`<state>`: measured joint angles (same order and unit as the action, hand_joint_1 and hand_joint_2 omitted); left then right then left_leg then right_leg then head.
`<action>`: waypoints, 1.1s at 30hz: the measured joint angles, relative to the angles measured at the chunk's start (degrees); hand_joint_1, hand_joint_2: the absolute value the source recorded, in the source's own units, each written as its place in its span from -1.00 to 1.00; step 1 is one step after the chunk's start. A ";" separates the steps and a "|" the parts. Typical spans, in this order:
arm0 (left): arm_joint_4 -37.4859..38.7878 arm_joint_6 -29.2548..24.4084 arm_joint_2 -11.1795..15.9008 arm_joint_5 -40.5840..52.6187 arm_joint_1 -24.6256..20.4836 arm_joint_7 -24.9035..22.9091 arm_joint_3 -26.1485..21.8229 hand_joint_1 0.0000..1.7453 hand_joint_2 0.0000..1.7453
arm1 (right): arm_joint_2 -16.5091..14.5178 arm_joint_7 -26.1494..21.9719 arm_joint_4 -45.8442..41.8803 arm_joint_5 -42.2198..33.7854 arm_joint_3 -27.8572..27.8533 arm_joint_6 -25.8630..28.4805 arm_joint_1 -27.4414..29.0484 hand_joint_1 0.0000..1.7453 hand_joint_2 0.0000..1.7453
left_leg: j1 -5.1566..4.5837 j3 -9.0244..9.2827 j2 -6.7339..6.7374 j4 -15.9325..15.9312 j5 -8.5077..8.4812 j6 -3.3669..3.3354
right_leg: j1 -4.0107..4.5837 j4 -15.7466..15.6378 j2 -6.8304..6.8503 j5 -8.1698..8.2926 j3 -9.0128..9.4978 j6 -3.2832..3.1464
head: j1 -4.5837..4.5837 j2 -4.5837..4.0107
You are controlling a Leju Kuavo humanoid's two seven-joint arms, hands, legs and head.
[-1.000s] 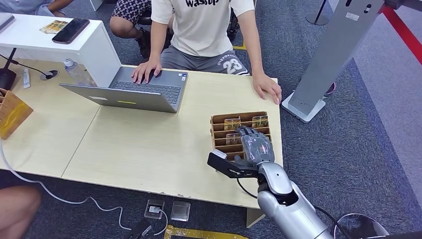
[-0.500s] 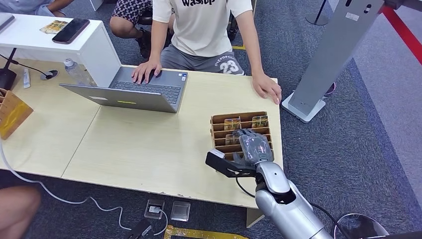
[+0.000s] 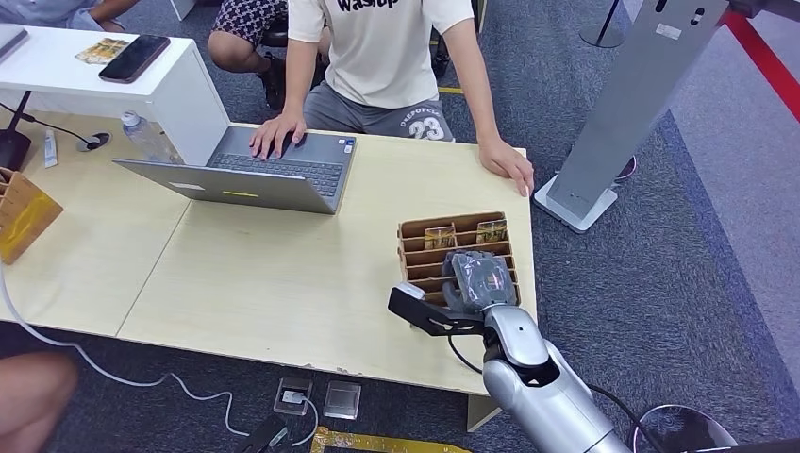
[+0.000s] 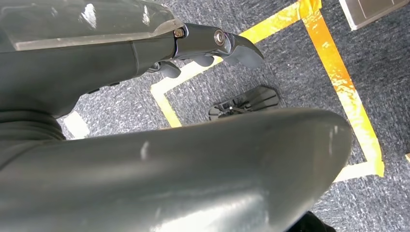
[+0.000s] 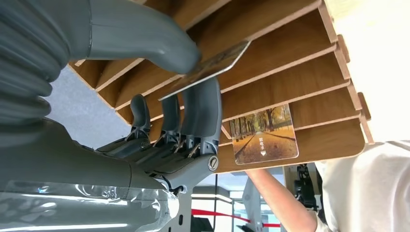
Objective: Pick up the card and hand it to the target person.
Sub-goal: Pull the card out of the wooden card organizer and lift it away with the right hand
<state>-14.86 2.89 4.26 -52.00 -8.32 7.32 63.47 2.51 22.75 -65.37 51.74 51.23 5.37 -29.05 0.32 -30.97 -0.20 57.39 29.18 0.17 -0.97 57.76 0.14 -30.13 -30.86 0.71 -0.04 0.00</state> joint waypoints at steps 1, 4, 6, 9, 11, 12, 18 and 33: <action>0.00 -0.01 0.00 0.01 0.00 0.00 0.00 -1.00 -1.00 | 0.00 0.00 0.00 0.04 0.03 0.01 -0.01 0.56 1.00 | 0.00 0.00 0.00 0.00 0.00 0.00 | 0.00 0.00 0.00 0.00 0.00 0.00 | 0.00 0.00; 0.00 -0.01 0.00 0.03 -0.01 0.00 0.00 -1.00 -1.00 | 0.00 0.00 0.00 0.11 0.16 0.02 -0.04 0.59 1.00 | 0.00 0.00 0.00 0.00 0.00 0.00 | 0.00 0.00 0.00 0.00 0.00 0.00 | 0.00 0.00; 0.00 -0.01 0.00 0.04 -0.02 0.00 0.00 -1.00 -1.00 | 0.00 0.00 0.00 0.13 0.23 0.03 -0.05 0.60 1.00 | 0.00 0.00 0.00 0.00 0.00 0.00 | 0.00 0.00 0.00 0.00 0.00 0.00 | 0.00 0.00; 0.00 -0.01 0.00 0.04 -0.02 0.00 0.00 -1.00 -1.00 | 0.00 0.00 0.00 0.13 0.29 0.03 -0.07 0.66 1.00 | 0.00 0.00 0.00 0.00 0.00 0.00 | 0.00 0.00 0.00 0.00 0.00 0.00 | 0.00 0.00; 0.00 -0.01 0.01 0.04 -0.02 0.00 0.00 -1.00 -1.00 | 0.00 0.00 0.00 0.13 0.34 0.03 -0.07 0.69 1.00 | 0.00 0.00 0.00 0.00 0.00 0.00 | 0.00 0.00 0.00 0.00 0.00 0.00 | 0.00 0.00; 0.00 -0.01 0.02 0.04 -0.03 0.00 0.00 -1.00 -1.00 | 0.00 0.00 0.00 0.13 0.36 0.03 -0.08 0.69 1.00 | 0.00 0.01 0.00 0.00 0.00 0.00 | 0.00 0.00 0.00 0.00 0.00 0.00 | 0.00 0.00; 0.00 0.45 0.02 0.17 -0.04 1.04 0.00 -1.00 1.00 | -0.01 0.00 0.00 0.05 0.40 0.03 -0.11 0.66 1.00 | 0.00 0.01 0.00 0.00 0.00 0.00 | 0.00 0.00 0.00 0.00 0.00 0.00 | 0.00 0.00; 0.00 0.97 0.52 0.92 0.22 2.47 -0.01 -1.00 1.00 | 0.21 0.45 -1.29 -1.53 0.31 -0.03 -0.25 0.66 1.00 | 0.00 0.00 0.00 0.00 0.00 0.00 | 0.00 0.00 0.00 0.00 0.00 0.00 | -0.02 0.00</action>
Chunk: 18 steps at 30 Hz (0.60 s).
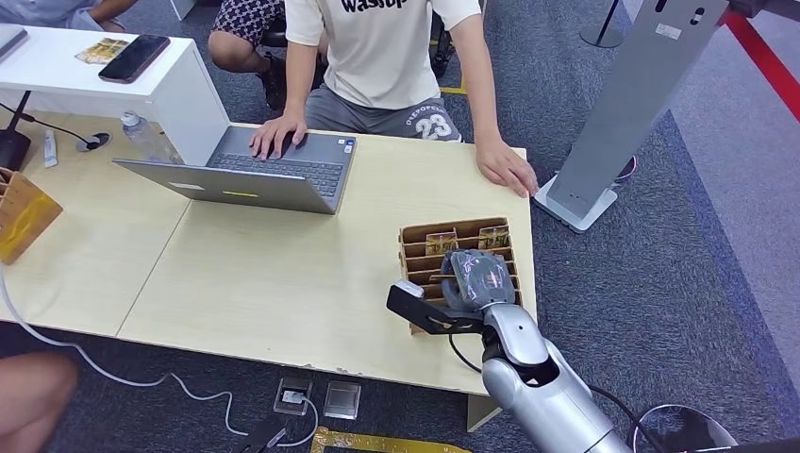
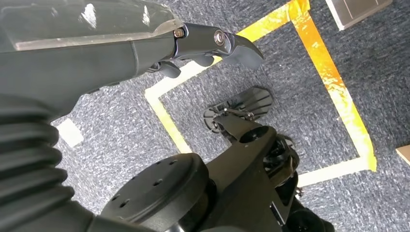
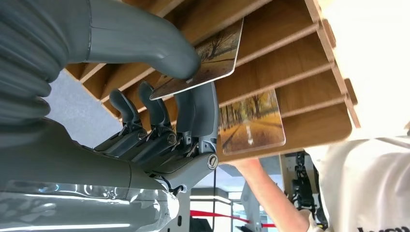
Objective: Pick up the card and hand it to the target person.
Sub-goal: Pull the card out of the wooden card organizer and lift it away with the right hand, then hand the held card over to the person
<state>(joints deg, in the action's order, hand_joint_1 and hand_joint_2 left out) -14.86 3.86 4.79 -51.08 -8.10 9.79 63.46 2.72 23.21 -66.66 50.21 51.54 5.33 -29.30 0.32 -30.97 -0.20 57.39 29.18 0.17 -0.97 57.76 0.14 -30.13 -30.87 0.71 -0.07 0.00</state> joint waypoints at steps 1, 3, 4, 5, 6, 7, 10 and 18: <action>0.00 -0.04 0.04 -0.01 0.06 0.00 0.00 -1.00 1.00 | 0.13 0.23 -0.55 -0.41 -0.08 -0.23 -0.04 0.66 1.00 | 0.00 0.00 0.00 0.00 0.00 0.00 | 0.00 0.00 0.00 0.00 0.00 0.00 | 0.00 0.00; 0.00 -0.11 0.13 -0.08 0.20 0.01 0.00 -1.00 1.00 | 0.51 0.61 -2.06 -1.67 -0.31 -1.11 -0.23 0.66 1.00 | 0.00 0.00 0.00 0.00 0.00 0.00 | 0.00 0.00 0.00 0.00 0.00 0.00 | 0.01 0.00; 0.00 -0.12 0.19 -0.17 0.27 0.01 -0.01 -1.00 1.00 | 0.76 0.81 -2.96 -2.46 -0.47 -1.81 -0.37 0.66 1.00 | 0.00 0.01 0.01 0.00 0.00 0.00 | 0.00 0.00 -0.01 0.00 0.00 0.00 | 0.01 0.00; 0.00 -0.12 0.23 -0.29 0.35 0.02 -0.01 -1.00 1.00 | 1.02 1.00 -3.96 -3.34 -0.69 -2.63 -0.51 0.66 1.00 | 0.00 0.01 0.01 0.00 0.00 0.00 | 0.00 0.00 -0.01 0.00 0.00 0.00 | 0.01 0.00; 0.00 -0.13 0.29 -0.42 0.44 0.04 -0.01 -1.00 1.00 | 1.32 1.25 -5.11 -4.28 -0.98 -3.56 -0.63 0.66 1.00 | 0.00 0.01 0.01 0.00 0.00 0.00 | 0.00 0.00 0.00 0.00 0.00 0.00 | 0.01 0.00; 0.00 -0.15 0.33 -0.54 0.55 0.05 -0.01 -1.00 1.00 | 1.66 1.54 -6.40 -5.21 -1.30 -4.51 -0.72 0.66 1.00 | 0.00 0.01 0.01 0.00 0.00 0.00 | 0.00 0.00 0.00 0.00 0.00 0.00 | 0.01 0.00; 0.00 -0.27 0.41 -0.86 0.87 0.10 -0.01 -1.00 1.00 | 2.80 2.27 -10.61 -7.80 -2.27 -7.31 -0.97 0.66 1.00 | 0.00 0.02 0.02 0.00 0.00 0.00 | 0.00 0.00 -0.01 0.00 0.00 0.00 | 0.01 0.00; 0.07 -0.33 0.73 -1.48 1.36 0.40 -0.06 -1.00 1.00 | 6.28 3.43 -22.82 -11.81 -4.29 -12.37 -1.74 0.66 1.00 | 0.00 0.01 0.02 0.00 0.00 0.00 | 0.00 0.00 -0.02 0.00 -0.01 0.00 | -0.01 0.00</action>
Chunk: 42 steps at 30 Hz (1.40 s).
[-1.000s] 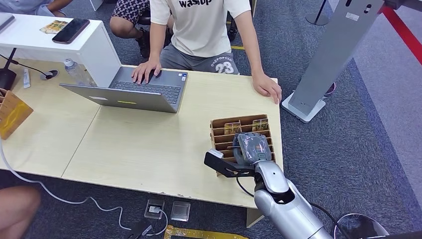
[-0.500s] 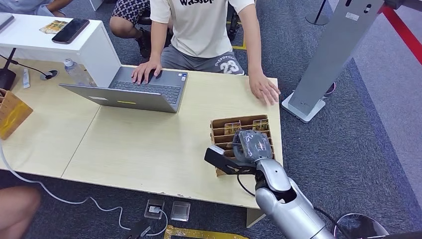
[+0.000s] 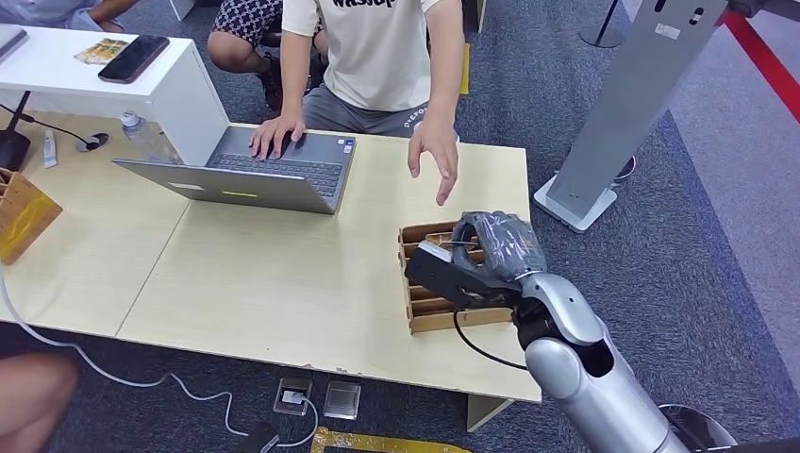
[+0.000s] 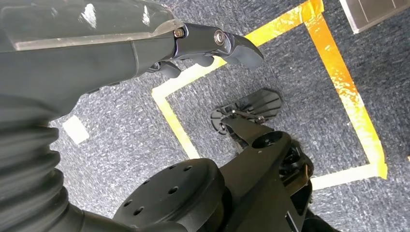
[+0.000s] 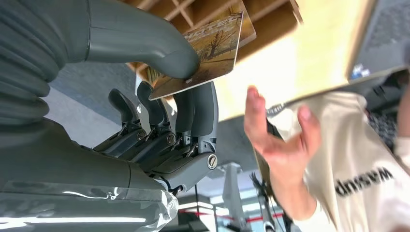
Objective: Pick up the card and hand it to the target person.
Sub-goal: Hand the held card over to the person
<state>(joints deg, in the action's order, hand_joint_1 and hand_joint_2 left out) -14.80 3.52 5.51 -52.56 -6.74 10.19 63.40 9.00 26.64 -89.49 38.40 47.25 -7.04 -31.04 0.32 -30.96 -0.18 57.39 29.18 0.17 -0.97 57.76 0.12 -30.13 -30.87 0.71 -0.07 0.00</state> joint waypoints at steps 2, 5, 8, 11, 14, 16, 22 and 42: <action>0.00 0.02 0.04 -0.26 0.05 0.14 -0.02 -1.00 1.00 | 0.22 -0.88 -1.72 0.62 -0.26 0.71 -0.13 0.66 1.00 | 0.00 0.00 0.00 0.00 0.00 0.00 | 0.00 0.00 0.00 0.00 0.00 0.00 | -0.01 0.00; 0.00 0.07 0.04 -0.39 0.06 0.25 -0.02 -1.00 1.00 | 0.17 -3.39 -2.77 2.78 -0.35 3.59 -0.46 0.66 1.00 | 0.00 0.00 0.00 0.00 0.00 0.00 | 0.00 0.00 0.00 0.00 0.01 0.00 | -0.03 0.00; 0.00 0.22 0.03 -0.40 0.06 0.26 -0.02 -1.00 1.00 | -0.23 -6.93 -2.47 5.37 -0.46 8.80 -0.56 0.66 1.00 | 0.00 -0.01 -0.01 0.00 0.00 0.00 | 0.00 0.00 0.01 0.00 0.02 0.00 | -0.02 0.00; 0.00 0.43 -0.02 -0.39 0.05 0.29 -0.02 -1.00 1.00 | -1.11 -11.30 -0.46 7.39 -0.96 15.32 -0.80 0.66 1.00 | 0.00 -0.02 -0.01 0.00 0.00 0.00 | 0.00 0.01 0.01 0.00 0.02 0.00 | -0.01 0.00; 0.00 0.69 -0.09 -0.28 -0.06 0.38 -0.02 -1.00 1.00 | -2.16 -14.84 3.21 9.18 -1.61 22.43 -1.08 0.66 1.00 | 0.00 -0.02 -0.02 0.00 0.00 0.00 | 0.00 0.01 0.02 0.00 0.02 0.00 | 0.02 0.00; 0.00 0.80 -0.16 -0.17 -0.24 0.39 -0.02 -1.00 1.00 | -2.78 -16.39 5.71 10.12 -1.91 26.42 -1.16 0.66 1.00 | 0.00 -0.03 -0.03 0.00 0.00 0.00 | 0.00 0.01 0.02 0.00 0.01 0.00 | 0.02 0.00; 0.00 1.13 -0.31 0.52 -0.92 0.17 0.01 -1.00 1.00 | -4.56 -19.85 14.53 11.44 -3.31 35.27 -1.82 0.66 1.00 | 0.00 -0.02 -0.03 0.00 0.00 0.00 | 0.00 0.00 0.02 0.00 0.01 0.00 | -0.02 0.00; 0.03 1.75 -0.32 -0.32 -0.12 1.96 -0.07 -1.00 -1.00 | -6.11 -24.06 20.52 -8.61 -6.17 35.46 1.18 -1.00 1.00 | 0.00 -0.02 -0.02 0.00 0.00 0.00 | 0.00 0.00 0.01 0.00 -0.01 0.00 | -0.02 0.00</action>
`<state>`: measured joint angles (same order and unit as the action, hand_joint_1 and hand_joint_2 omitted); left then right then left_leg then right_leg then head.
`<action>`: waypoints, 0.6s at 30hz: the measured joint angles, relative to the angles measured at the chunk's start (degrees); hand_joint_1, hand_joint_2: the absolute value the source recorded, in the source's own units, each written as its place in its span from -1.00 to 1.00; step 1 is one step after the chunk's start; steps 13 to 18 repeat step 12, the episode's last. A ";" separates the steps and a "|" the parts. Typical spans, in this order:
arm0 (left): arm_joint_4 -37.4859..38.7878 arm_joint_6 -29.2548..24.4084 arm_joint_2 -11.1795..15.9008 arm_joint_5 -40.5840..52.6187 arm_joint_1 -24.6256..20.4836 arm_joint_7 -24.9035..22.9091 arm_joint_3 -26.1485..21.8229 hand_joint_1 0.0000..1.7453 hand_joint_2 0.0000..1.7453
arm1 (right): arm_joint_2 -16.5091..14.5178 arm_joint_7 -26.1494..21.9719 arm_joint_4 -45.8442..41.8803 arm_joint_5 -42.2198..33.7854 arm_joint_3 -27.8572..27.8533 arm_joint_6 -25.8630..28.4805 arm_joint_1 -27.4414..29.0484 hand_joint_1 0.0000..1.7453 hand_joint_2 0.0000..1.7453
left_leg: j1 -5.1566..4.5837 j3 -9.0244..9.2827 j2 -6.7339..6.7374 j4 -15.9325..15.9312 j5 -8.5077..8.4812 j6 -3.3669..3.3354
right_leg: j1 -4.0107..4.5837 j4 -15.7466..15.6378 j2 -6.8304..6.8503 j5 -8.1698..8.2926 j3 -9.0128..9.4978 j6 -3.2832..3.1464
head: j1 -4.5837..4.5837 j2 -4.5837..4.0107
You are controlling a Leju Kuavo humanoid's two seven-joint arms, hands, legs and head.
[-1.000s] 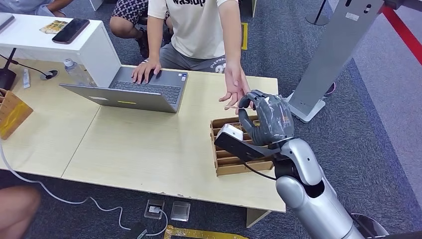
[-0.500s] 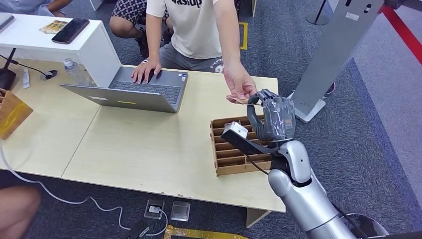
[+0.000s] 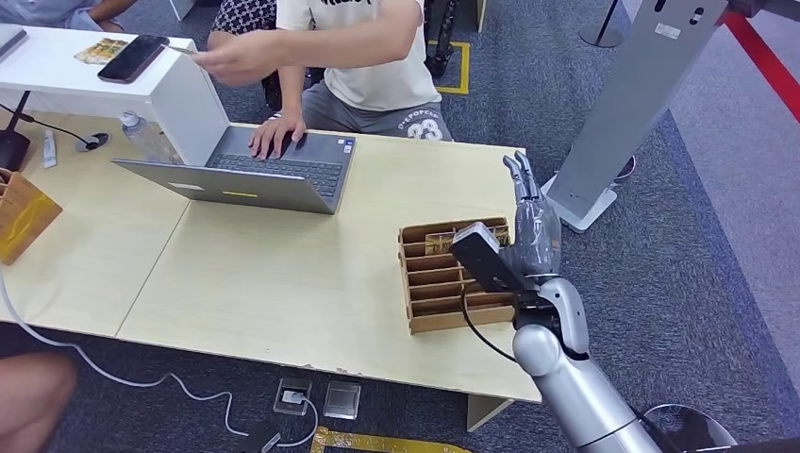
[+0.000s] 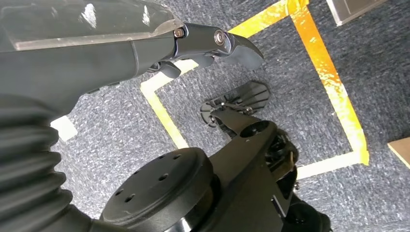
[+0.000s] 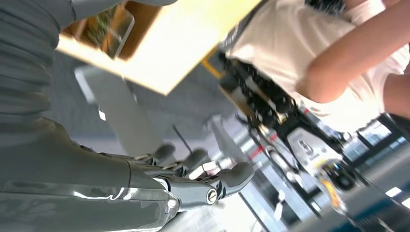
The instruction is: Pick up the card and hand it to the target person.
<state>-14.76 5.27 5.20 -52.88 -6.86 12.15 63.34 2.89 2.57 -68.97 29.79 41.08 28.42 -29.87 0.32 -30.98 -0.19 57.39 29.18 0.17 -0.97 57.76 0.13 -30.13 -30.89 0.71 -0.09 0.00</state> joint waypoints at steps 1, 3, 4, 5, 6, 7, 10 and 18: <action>0.03 -0.13 0.02 -0.23 0.10 -0.07 -0.01 -1.00 -1.00 | 0.13 -0.21 -0.69 -2.88 -0.35 -0.89 0.56 -1.00 1.00 | 0.00 0.00 0.00 0.00 0.00 0.00 | 0.00 0.00 0.00 0.00 0.00 0.00 | 0.01 0.00; 0.16 -0.39 0.08 -0.69 0.27 -0.25 -0.05 -1.00 -1.00 | 0.48 -0.38 -2.33 -8.42 -1.14 -2.64 1.90 -1.00 1.00 | 0.00 0.00 -0.01 0.00 0.00 0.00 | 0.00 0.00 0.01 0.00 0.00 0.00 | 0.02 0.00; 0.23 -0.54 0.13 -0.92 0.34 -0.38 -0.07 -1.00 -1.00 | 0.76 -0.38 -3.25 -10.85 -1.57 -3.43 2.67 -1.00 1.00 | 0.00 0.00 0.00 0.00 0.00 0.00 | 0.00 0.00 0.00 0.00 0.00 0.00 | 0.02 0.00; 0.30 -0.68 0.20 -1.15 0.39 -0.50 -0.10 -1.00 -1.00 | 1.09 -0.38 -4.20 -12.84 -1.98 -4.01 3.46 -1.00 1.00 | 0.00 0.00 0.00 0.00 0.00 0.00 | 0.00 0.00 0.00 0.00 0.00 0.00 | 0.02 0.00; 0.35 -0.80 0.27 -1.37 0.43 -0.61 -0.13 -1.00 -1.00 | 1.50 -0.37 -5.21 -14.43 -2.36 -4.46 4.25 -1.00 1.00 | 0.00 0.00 0.00 0.00 0.00 0.00 | 0.00 -0.01 0.00 0.00 0.00 0.00 | 0.02 0.00; 0.39 -0.91 0.33 -1.52 0.46 -0.68 -0.17 -1.00 -1.00 | 1.91 -0.33 -6.18 -15.74 -2.72 -4.85 5.02 -1.00 1.00 | 0.00 0.00 0.00 0.00 0.00 0.00 | 0.00 -0.01 0.00 0.00 0.00 0.00 | 0.02 0.00; 0.46 -1.08 0.46 -1.89 0.53 -0.85 -0.43 -1.00 -1.00 | 3.22 0.01 -8.82 -20.42 -3.94 -6.39 7.40 -1.00 1.00 | 0.00 0.00 0.00 0.00 0.00 0.00 | 0.00 -0.02 0.01 0.00 0.00 0.00 | -0.01 0.00; 0.48 -1.18 0.51 -2.06 0.54 -1.07 -0.61 -1.00 -1.00 | 3.92 0.15 -10.15 -23.46 -4.76 -7.43 8.86 -1.00 1.00 | 0.00 0.00 -0.01 0.00 0.00 0.00 | 0.00 -0.02 0.01 0.00 0.01 0.00 | 0.00 0.00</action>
